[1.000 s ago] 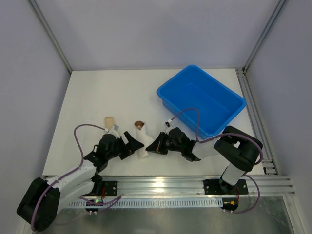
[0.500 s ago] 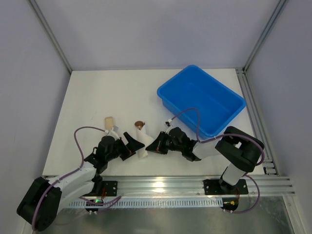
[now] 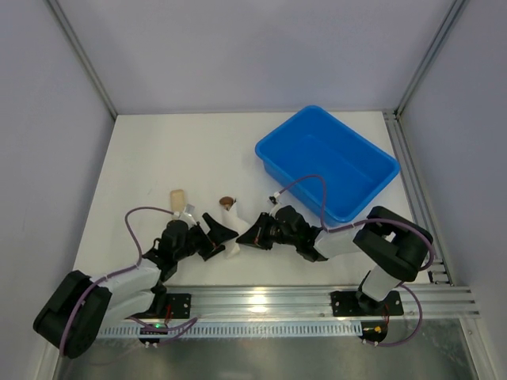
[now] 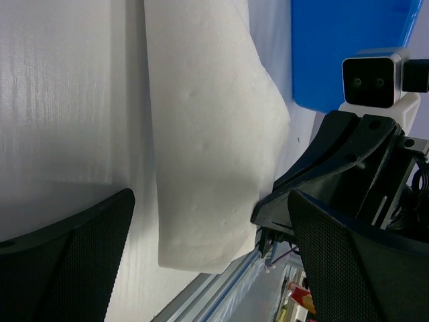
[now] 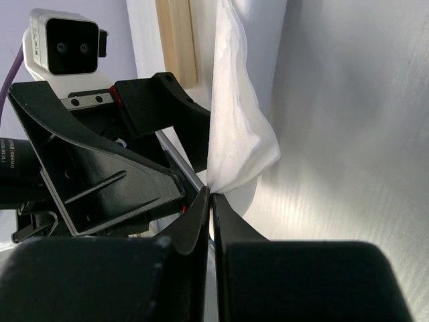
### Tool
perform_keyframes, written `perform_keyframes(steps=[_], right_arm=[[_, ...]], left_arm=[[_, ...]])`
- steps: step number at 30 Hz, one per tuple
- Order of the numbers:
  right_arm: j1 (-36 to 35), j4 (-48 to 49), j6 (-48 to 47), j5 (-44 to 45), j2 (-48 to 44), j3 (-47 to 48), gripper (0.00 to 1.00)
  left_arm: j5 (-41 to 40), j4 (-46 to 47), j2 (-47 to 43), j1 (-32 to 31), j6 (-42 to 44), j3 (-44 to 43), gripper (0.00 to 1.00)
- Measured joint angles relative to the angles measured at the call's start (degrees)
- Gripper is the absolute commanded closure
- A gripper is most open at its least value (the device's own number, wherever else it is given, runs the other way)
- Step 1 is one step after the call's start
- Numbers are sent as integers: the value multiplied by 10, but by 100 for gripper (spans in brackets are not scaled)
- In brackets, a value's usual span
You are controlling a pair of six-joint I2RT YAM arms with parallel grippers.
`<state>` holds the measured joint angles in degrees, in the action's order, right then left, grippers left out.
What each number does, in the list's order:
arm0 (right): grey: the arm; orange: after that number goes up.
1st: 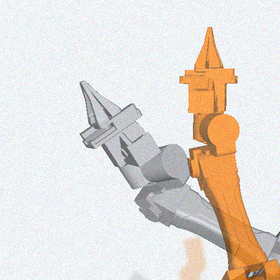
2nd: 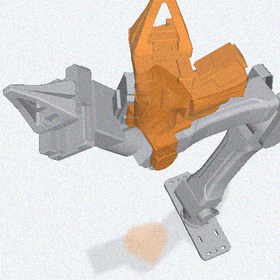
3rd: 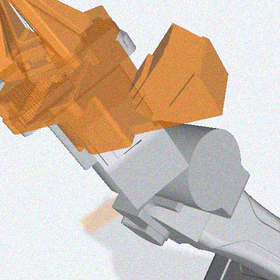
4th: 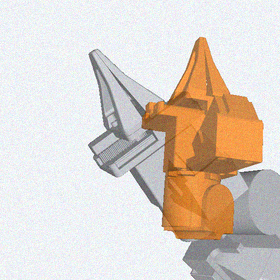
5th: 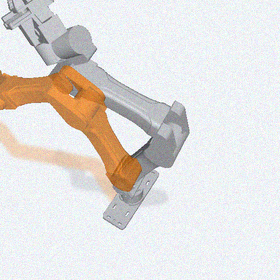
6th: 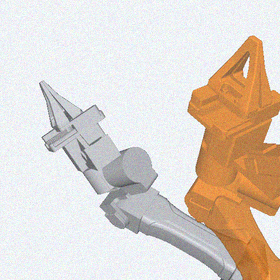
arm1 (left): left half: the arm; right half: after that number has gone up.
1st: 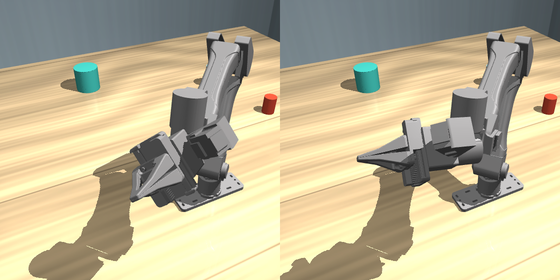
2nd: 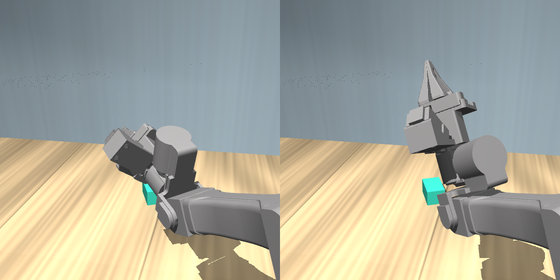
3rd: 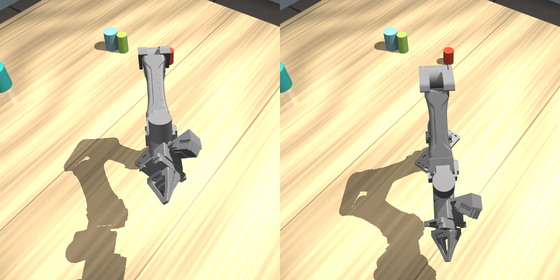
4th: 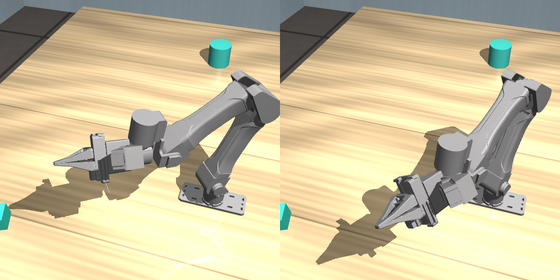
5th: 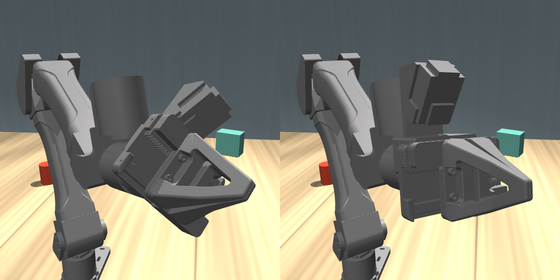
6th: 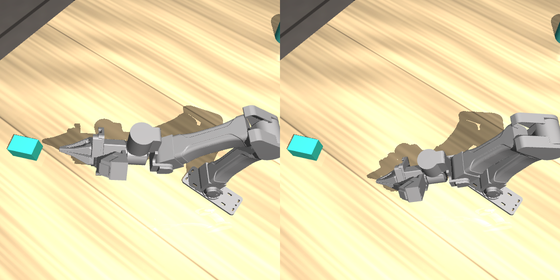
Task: Place the utensils on the paper napkin and roll it up
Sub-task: Pick up the napkin from the center of the board.
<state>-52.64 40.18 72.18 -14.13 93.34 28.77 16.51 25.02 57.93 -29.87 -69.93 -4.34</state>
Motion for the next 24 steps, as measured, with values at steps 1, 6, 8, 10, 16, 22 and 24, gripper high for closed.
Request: perform_keyframes(steps=[1,6,8,10,16,22,24], right_arm=[[0,0,0,0,0,0,96],[0,0,2,0,0,0,96],[0,0,2,0,0,0,96],[0,0,3,0,0,0,96],[0,1,7,0,0,0,97],[0,5,12,-2,0,0,96],[0,5,13,-2,0,0,97]], left_arm=[[2,13,10,0,-6,0,1],[7,66,52,0,-30,1,1],[10,88,70,0,-36,2,1],[13,107,86,0,-40,2,1],[27,176,143,0,-55,2,1],[50,312,252,0,-73,2,1],[59,384,307,0,-81,2,1]])
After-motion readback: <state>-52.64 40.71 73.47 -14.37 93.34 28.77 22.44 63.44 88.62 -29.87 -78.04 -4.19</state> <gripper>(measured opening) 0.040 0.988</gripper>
